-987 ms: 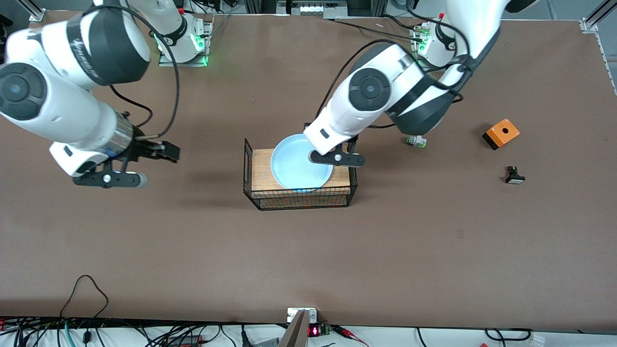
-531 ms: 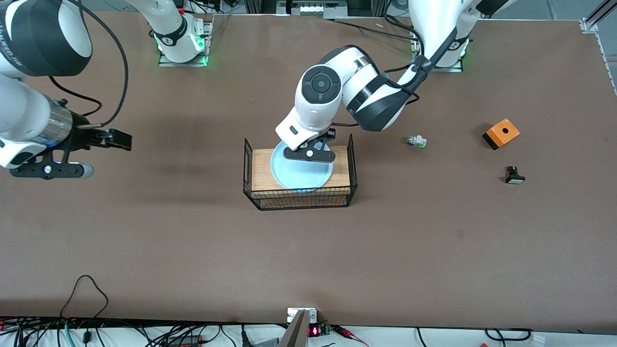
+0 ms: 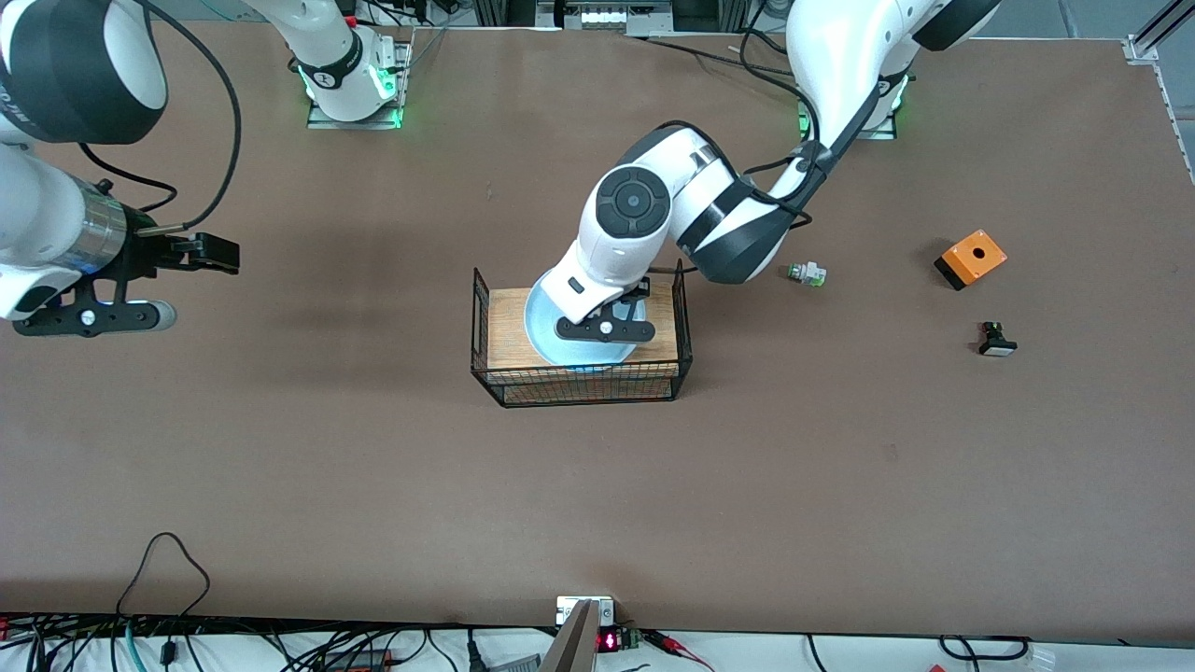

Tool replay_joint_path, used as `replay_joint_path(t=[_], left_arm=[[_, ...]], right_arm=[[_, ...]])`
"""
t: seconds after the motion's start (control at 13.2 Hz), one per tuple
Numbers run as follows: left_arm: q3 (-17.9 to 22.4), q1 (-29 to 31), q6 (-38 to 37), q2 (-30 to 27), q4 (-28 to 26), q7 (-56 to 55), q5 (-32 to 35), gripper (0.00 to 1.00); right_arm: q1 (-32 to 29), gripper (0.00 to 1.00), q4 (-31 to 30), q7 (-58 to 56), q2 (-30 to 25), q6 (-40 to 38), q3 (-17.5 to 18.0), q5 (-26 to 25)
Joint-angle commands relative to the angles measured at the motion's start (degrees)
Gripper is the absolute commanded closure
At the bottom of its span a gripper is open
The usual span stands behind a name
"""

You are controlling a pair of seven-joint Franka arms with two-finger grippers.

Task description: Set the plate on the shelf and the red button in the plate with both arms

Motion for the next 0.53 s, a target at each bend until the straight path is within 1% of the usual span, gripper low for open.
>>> replay_joint_path(t=[0.0, 0.08, 0.15, 0.23, 0.3, 0.46], left_arm=[[1.1, -1.6, -0.2, 1.3, 2.6, -0.3, 1.6, 0.99], [1.1, -1.6, -0.2, 1.5, 2.7, -0.3, 1.5, 0.91], [1.1, -1.6, -0.2, 1.5, 2.7, -0.3, 1.5, 0.65], [1.1, -1.5, -0.2, 1.4, 2.7, 0.0, 1.5, 0.01], [1.1, -1.6, -0.2, 1.3, 2.8, 0.0, 1.5, 0.0], [0.9, -1.6, -0.4, 1.0, 4.8, -0.5, 1.4, 0.0]], right_arm=[[-0.9, 0.0, -7.7, -0.3, -5.4, 5.8, 0.8, -0.8], [-1.2, 0.0, -12.0, -0.3, -8.1, 9.2, 0.9, -0.8], [-1.3, 0.0, -15.4, -0.3, -10.4, 11.7, 0.9, -0.8], [-1.4, 0.0, -17.9, -0.3, -12.1, 12.1, 0.9, -0.8], [-2.4, 0.0, -19.6, -0.3, -13.2, 12.7, 1.0, -0.5], [-4.2, 0.0, -20.0, -0.4, -13.3, 13.4, 1.5, -0.5]])
